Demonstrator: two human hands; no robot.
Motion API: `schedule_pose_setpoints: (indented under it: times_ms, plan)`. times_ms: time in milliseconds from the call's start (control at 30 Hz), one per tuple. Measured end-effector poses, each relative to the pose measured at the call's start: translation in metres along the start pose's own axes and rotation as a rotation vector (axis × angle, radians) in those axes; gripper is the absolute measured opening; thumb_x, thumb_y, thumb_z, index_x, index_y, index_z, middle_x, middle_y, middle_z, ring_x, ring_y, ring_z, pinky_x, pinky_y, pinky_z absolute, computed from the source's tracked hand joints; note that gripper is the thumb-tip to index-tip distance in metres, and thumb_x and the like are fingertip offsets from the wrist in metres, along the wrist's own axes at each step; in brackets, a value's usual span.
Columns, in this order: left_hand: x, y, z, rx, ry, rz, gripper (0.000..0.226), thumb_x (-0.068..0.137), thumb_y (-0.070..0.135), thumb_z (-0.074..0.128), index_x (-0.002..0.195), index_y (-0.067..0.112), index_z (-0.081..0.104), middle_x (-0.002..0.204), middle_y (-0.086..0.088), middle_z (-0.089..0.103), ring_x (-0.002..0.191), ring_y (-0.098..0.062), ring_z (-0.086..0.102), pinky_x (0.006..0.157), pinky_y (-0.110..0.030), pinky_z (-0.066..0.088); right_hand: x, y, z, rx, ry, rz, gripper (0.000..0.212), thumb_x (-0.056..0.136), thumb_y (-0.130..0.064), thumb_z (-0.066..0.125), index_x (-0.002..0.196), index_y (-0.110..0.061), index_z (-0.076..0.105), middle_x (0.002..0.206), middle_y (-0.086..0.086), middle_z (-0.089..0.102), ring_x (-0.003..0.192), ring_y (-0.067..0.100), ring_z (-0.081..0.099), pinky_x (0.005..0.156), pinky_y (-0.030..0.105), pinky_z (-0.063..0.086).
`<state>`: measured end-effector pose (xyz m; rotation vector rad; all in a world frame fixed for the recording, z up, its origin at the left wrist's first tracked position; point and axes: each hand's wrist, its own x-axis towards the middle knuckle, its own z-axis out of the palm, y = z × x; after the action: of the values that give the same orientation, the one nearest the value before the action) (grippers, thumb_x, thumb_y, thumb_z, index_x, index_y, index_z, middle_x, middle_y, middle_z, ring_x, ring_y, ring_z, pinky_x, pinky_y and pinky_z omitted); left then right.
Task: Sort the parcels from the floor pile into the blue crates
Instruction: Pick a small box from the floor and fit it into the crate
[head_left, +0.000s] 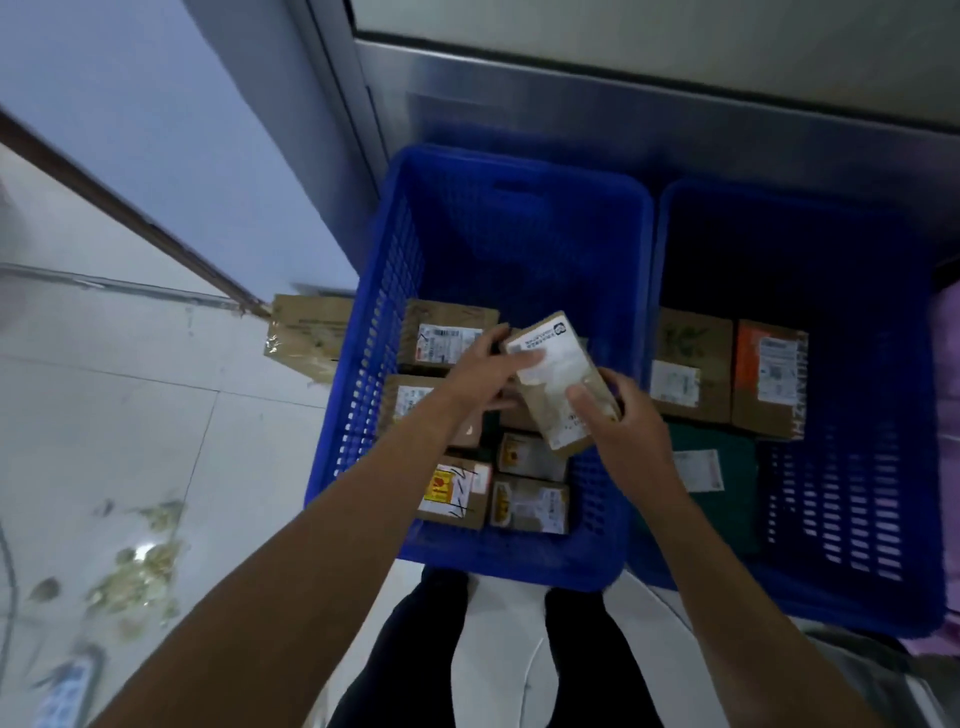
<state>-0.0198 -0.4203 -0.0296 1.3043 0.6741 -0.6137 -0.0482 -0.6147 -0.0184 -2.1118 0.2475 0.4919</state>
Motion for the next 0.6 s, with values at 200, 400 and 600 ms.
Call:
schedule_pose_setpoints:
  times_ms: [200, 400, 600]
  plan:
    - [0.029, -0.029, -0.029, 0.250, 0.047, -0.087, 0.038, 0.092, 0.021, 0.072, 0.127, 0.012, 0.059, 0.112, -0.002, 0.066, 0.096, -0.016, 0.063, 0.073, -0.026, 0.051, 0.047, 0.005, 0.017, -0.410, -0.249, 0.017, 0.064, 0.097, -0.057, 0.055, 0.152, -0.025, 0.041, 0.133, 0.009, 0.043, 0.107, 0.024, 0.056, 0.085, 0.034, 0.049]
    - [0.065, -0.100, -0.020, 0.430, 0.005, -0.221, 0.083, 0.066, 0.056, 0.070, 0.138, 0.017, 0.054, 0.133, -0.004, 0.062, 0.116, -0.024, 0.061, 0.104, -0.046, 0.049, 0.087, 0.041, 0.031, -0.721, -0.507, 0.004, 0.065, 0.101, -0.050, 0.053, 0.156, -0.022, 0.034, 0.151, 0.014, 0.038, 0.127, 0.031, 0.049, 0.095, 0.035, 0.043]
    - [0.072, -0.129, -0.002, 0.599, 0.037, -0.250, 0.073, 0.098, 0.034, 0.054, 0.158, 0.011, 0.019, 0.138, -0.016, 0.053, 0.118, -0.033, 0.057, 0.092, -0.036, 0.049, 0.102, 0.092, 0.063, -0.890, -0.658, -0.044, 0.060, 0.101, -0.048, 0.053, 0.151, -0.018, 0.039, 0.147, 0.014, 0.040, 0.128, 0.032, 0.046, 0.099, 0.038, 0.044]
